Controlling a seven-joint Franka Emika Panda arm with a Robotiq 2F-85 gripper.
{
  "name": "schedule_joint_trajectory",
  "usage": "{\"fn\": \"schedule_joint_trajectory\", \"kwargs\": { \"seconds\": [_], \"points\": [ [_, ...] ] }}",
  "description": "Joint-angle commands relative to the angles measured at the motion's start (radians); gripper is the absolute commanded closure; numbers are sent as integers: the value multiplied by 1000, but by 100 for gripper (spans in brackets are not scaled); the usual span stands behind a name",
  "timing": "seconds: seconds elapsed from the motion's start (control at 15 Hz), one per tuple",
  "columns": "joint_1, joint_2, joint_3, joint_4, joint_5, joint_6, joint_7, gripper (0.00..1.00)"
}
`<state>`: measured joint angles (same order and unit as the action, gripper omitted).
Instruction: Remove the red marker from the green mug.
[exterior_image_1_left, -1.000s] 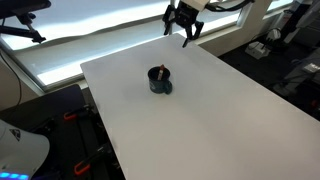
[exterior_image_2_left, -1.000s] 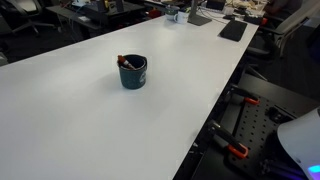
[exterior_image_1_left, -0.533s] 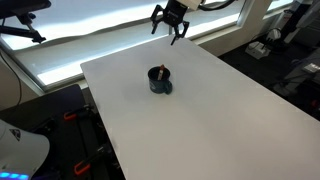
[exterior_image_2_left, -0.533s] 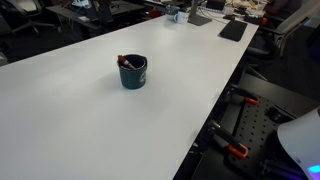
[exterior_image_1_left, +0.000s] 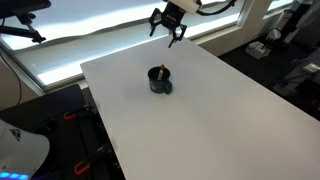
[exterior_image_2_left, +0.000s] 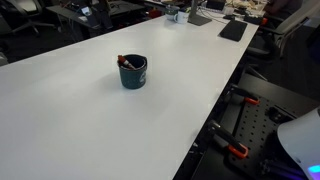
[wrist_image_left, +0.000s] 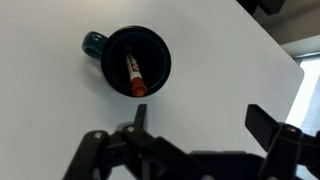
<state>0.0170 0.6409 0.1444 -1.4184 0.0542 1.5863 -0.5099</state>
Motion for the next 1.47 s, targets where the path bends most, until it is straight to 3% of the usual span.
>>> {"fn": "schedule_joint_trajectory", "kwargs": {
  "seconds": [0.0,0.33,0.4,0.93,1.33,1.4],
  "points": [
    [1,38,-7,49,-31,-22,-13,0],
    [-27,122,-20,127,-65,-37,-41,0],
    [-21,80,-12,63,-52,-3,-11,0],
    [-29,128,-17,121,-73,-3,-45,0],
    [-5,180,11,194,-173,-55,-326,0],
    [-18,147,-2,139,-137,-9,-264,0]
  ]
}}
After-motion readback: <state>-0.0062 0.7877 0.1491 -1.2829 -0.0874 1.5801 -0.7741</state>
